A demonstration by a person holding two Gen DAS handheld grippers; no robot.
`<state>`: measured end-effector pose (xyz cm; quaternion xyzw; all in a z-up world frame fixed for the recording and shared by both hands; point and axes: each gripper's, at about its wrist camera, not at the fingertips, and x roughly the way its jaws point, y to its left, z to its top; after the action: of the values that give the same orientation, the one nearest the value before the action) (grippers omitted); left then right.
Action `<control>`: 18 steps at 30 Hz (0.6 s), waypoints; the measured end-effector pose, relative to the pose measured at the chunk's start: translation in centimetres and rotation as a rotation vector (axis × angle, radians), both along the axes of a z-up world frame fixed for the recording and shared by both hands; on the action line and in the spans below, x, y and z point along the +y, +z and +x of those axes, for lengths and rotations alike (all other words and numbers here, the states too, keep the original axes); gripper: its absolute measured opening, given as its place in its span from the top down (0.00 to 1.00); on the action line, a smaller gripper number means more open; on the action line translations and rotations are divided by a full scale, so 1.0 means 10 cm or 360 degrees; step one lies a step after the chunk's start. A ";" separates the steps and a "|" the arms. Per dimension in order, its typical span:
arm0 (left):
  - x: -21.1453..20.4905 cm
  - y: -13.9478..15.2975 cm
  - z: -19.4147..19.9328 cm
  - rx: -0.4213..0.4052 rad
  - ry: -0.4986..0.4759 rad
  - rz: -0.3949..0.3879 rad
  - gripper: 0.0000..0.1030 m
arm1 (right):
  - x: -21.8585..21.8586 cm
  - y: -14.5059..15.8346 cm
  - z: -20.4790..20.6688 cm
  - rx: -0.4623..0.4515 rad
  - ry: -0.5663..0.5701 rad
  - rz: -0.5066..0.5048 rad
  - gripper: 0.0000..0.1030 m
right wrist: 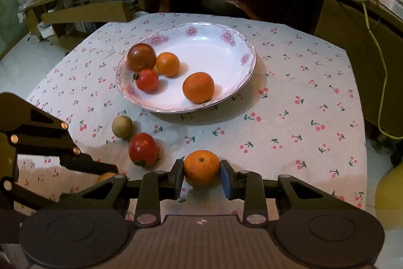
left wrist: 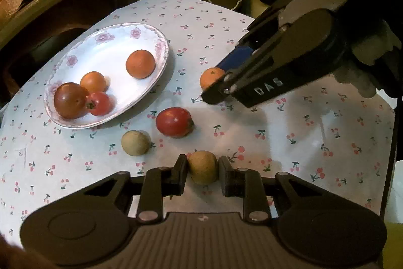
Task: Organize fruits
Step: 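Grasp a brown kiwi-like fruit with the left gripper while the right holds the tangerine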
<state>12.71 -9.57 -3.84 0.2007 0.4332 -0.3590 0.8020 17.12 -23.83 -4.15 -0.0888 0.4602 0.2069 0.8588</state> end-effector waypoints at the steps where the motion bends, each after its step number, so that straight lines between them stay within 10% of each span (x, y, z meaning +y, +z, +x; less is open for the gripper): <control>1: 0.01 0.01 0.00 -0.0001 0.0002 -0.0003 0.69 | 0.02 0.00 -0.01 -0.0007 0.0016 -0.0014 0.69; 18: 0.08 -0.03 0.03 -0.0046 0.0061 0.0024 0.58 | 0.05 -0.02 -0.05 -0.0014 0.0089 -0.0038 0.62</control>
<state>13.04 -8.77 -4.16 0.2036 0.4281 -0.3373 0.8133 16.59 -23.28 -4.39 -0.1127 0.4563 0.2250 0.8535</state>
